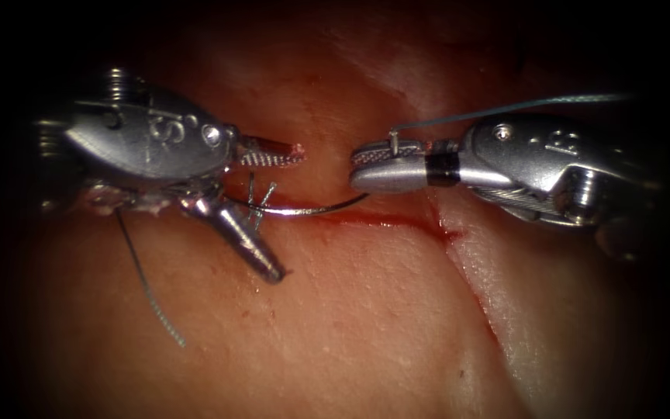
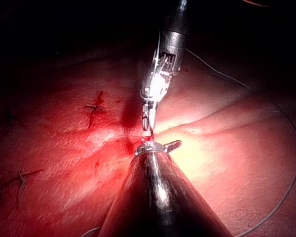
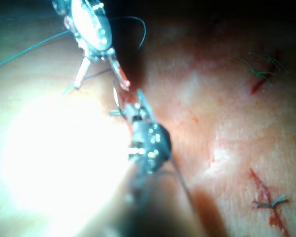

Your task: Wound Closure

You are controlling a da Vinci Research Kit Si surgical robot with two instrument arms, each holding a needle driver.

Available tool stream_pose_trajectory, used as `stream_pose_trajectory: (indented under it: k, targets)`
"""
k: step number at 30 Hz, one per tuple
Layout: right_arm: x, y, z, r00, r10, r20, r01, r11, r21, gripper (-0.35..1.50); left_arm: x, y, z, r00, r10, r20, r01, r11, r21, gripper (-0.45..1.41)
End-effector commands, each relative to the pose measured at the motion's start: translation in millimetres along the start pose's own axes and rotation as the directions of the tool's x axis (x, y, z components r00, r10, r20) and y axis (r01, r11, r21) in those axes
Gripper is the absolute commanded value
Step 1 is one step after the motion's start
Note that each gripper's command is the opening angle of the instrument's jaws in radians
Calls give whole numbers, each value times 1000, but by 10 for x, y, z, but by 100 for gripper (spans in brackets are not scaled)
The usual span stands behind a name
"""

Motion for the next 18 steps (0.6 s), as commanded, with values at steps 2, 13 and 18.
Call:
stream_pose_trajectory:
  k: [2,13,18]
  targets:
    - [3,-2,7,996,-88,32,87,996,30,-35,-8,-11,10,997,-7,71,5,1000,27,71]
    - [11,-24,20,945,-321,58,310,939,151,-35,-9,-23,29,987,-50,150,56,998,-37,59]
    - [15,-29,24,921,-386,46,374,912,168,-35,-19,-20,43,977,-70,200,87,993,-82,47]
